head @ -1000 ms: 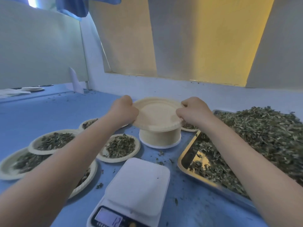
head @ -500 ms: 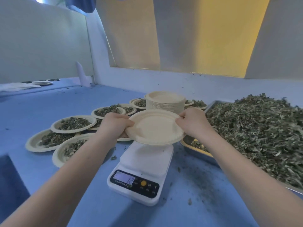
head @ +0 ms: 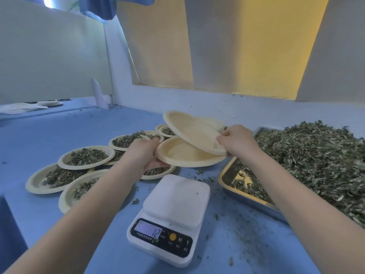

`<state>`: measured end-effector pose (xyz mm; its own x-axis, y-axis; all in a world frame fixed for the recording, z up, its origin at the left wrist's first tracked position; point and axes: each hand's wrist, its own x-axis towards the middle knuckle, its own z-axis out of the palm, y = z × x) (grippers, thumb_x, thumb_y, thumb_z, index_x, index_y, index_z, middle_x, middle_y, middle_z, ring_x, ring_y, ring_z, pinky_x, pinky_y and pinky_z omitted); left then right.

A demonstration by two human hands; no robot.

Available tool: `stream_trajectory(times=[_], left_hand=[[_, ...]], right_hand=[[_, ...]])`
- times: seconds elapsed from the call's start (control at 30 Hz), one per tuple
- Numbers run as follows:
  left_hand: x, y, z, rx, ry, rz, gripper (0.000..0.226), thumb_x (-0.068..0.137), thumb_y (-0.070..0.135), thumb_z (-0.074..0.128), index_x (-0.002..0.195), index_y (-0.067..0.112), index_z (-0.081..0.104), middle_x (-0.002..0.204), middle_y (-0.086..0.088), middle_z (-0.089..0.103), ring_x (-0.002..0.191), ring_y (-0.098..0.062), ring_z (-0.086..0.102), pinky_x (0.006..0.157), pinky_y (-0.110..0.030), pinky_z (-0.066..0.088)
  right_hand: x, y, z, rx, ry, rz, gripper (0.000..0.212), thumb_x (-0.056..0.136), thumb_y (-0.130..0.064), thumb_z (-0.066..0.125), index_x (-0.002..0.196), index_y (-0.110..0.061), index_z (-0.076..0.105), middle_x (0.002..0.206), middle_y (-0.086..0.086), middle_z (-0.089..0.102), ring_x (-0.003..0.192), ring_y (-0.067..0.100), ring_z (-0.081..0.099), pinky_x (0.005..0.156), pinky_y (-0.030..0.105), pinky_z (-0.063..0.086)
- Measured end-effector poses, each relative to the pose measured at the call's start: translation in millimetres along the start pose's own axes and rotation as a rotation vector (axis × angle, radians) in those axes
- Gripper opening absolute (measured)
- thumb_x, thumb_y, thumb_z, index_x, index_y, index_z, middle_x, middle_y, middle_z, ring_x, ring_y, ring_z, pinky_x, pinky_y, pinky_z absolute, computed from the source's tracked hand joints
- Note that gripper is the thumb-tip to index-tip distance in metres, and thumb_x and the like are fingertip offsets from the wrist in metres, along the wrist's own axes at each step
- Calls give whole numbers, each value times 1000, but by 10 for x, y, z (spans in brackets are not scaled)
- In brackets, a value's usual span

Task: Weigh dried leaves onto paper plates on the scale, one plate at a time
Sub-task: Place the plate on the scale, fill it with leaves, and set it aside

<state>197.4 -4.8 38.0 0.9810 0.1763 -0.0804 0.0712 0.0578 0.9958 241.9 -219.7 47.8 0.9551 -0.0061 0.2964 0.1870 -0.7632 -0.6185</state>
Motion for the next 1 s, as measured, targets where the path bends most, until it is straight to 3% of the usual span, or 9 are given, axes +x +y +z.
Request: stream_trajectory(times=[0.1, 0.13, 0.17, 0.2, 0.27, 0.33, 0.57, 0.8, 1.0], left_hand=[[85, 48, -6, 100, 37, 35, 10, 87, -7, 57, 97, -11, 57, 85, -21, 62, 41, -15, 63, 37, -17, 47], [116, 57, -16, 115, 59, 40, 5, 85, -9, 59, 90, -9, 59, 80, -19, 61, 38, -14, 61, 36, -16, 46], [146, 64, -26, 127, 85, 43, 4, 83, -10, 60, 83, -6, 59, 76, -18, 61, 36, -14, 59, 36, -16, 46], [177, 64, -35, 135, 107, 41, 8, 82, -12, 61, 76, -6, 59, 73, -18, 62, 35, -16, 59, 35, -17, 46], [238, 62, -41, 139, 131, 36, 14, 80, -13, 62, 70, -4, 59, 71, -19, 62, 36, -19, 60, 35, -19, 46], [295, 76, -26, 149, 144, 41, 14, 79, -12, 64, 68, -5, 60, 70, -21, 62, 36, -20, 61, 35, -21, 48], [625, 286, 56, 147, 216, 116, 10, 76, -4, 73, 79, -11, 66, 79, -26, 68, 63, -32, 68, 68, -41, 59], [704, 218, 74, 58, 182, 64, 10, 77, -6, 71, 79, -10, 63, 79, -23, 65, 44, -23, 64, 41, -24, 53], [553, 127, -42, 29, 137, 15, 8, 80, -8, 67, 80, -13, 61, 50, -15, 64, 38, -19, 61, 35, -18, 47]], right_hand=[[147, -42, -47, 0, 81, -7, 28, 92, -10, 48, 67, -4, 60, 57, 16, 53, 56, 22, 48, 54, 31, 45], [206, -51, -59, -12, 121, -7, 29, 92, -9, 48, 64, -6, 51, 63, 0, 32, 54, 23, 46, 55, 36, 47], [280, -53, -70, -23, 163, -3, 30, 91, -8, 47, 61, -7, 42, 82, 14, 64, 51, 22, 40, 51, 38, 43], [346, -54, -79, -33, 193, 7, 33, 89, -5, 46, 59, -9, 34, 51, 9, 40, 47, 20, 31, 47, 35, 34], [474, -51, -81, -44, 211, 44, 39, 84, 3, 43, 57, -15, 23, 52, 2, 20, 47, 17, 17, 46, 28, 17], [589, -43, -48, -36, 209, 95, 40, 81, 7, 42, 57, -18, 21, 55, 1, 18, 49, 17, 15, 46, 27, 14], [996, 97, 56, 4, 254, 259, 35, 84, -1, 45, 57, -13, 28, 56, 1, 31, 48, 17, 28, 44, 25, 22], [1247, 187, 127, 169, 173, 402, 33, 87, -2, 44, 56, -10, 36, 57, 5, 39, 49, 19, 35, 43, 25, 28], [1288, 200, 154, 367, 241, 485, 32, 88, 3, 46, 59, -9, 39, 61, 7, 41, 53, 21, 39, 45, 28, 32]])
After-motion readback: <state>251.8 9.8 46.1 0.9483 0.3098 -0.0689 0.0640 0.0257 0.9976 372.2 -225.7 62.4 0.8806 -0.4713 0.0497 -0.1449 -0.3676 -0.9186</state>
